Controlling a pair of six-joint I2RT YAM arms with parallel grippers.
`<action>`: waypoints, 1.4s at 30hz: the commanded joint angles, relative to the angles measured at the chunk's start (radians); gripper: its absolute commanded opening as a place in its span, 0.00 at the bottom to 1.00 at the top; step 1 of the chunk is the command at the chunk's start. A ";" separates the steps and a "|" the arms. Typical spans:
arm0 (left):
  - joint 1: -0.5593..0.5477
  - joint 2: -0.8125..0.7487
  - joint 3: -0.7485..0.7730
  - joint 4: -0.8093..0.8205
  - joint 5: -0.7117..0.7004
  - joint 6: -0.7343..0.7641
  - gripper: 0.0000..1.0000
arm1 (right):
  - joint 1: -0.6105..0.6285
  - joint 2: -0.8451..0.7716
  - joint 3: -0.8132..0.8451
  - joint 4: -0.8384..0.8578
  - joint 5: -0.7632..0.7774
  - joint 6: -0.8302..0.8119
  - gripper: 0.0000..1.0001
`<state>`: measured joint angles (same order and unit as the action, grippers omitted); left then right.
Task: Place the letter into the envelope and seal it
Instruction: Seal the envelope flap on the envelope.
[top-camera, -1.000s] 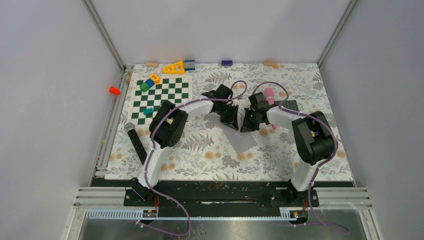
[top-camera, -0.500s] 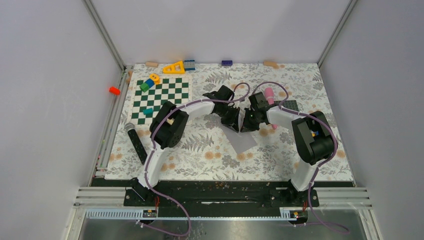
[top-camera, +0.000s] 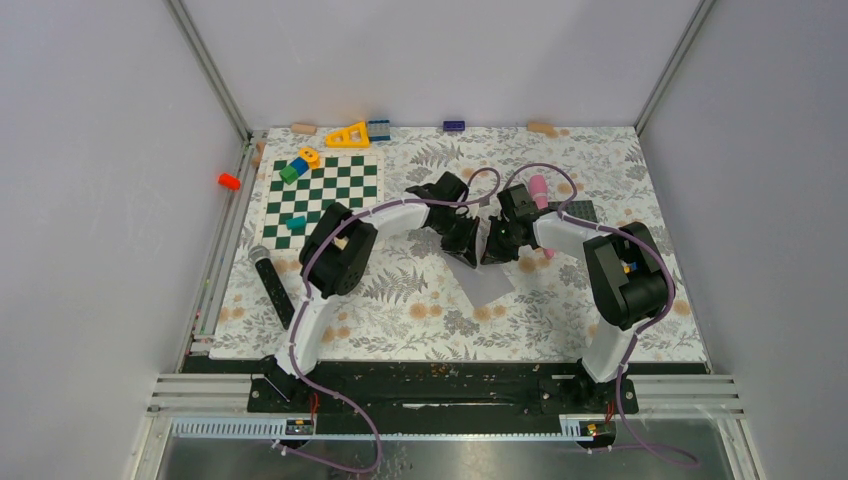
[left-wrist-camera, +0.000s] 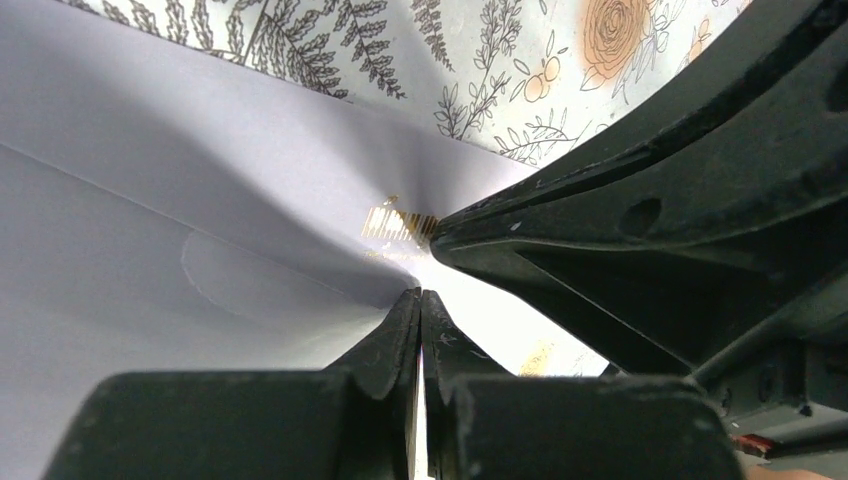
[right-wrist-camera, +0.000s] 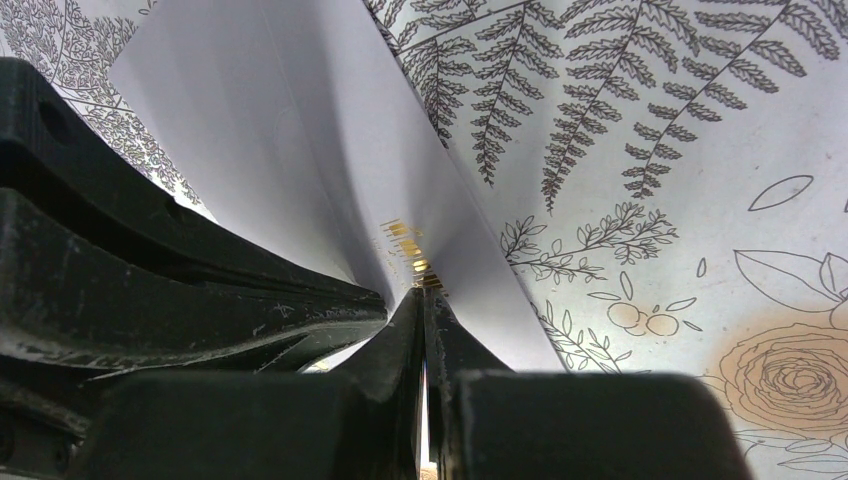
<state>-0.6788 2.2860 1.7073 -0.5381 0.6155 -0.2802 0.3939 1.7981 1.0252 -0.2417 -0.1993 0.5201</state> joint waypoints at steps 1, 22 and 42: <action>0.027 0.008 -0.019 -0.081 -0.108 0.031 0.00 | 0.002 0.043 -0.005 -0.045 0.093 -0.033 0.00; 0.014 0.020 0.056 -0.067 -0.059 -0.023 0.00 | 0.003 0.043 -0.005 -0.044 0.078 -0.037 0.00; 0.019 0.058 0.089 -0.104 -0.143 -0.036 0.00 | 0.003 0.044 -0.005 -0.046 0.068 -0.037 0.00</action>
<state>-0.6777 2.3222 1.7874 -0.6270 0.5884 -0.3332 0.3939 1.7992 1.0256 -0.2420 -0.2016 0.5167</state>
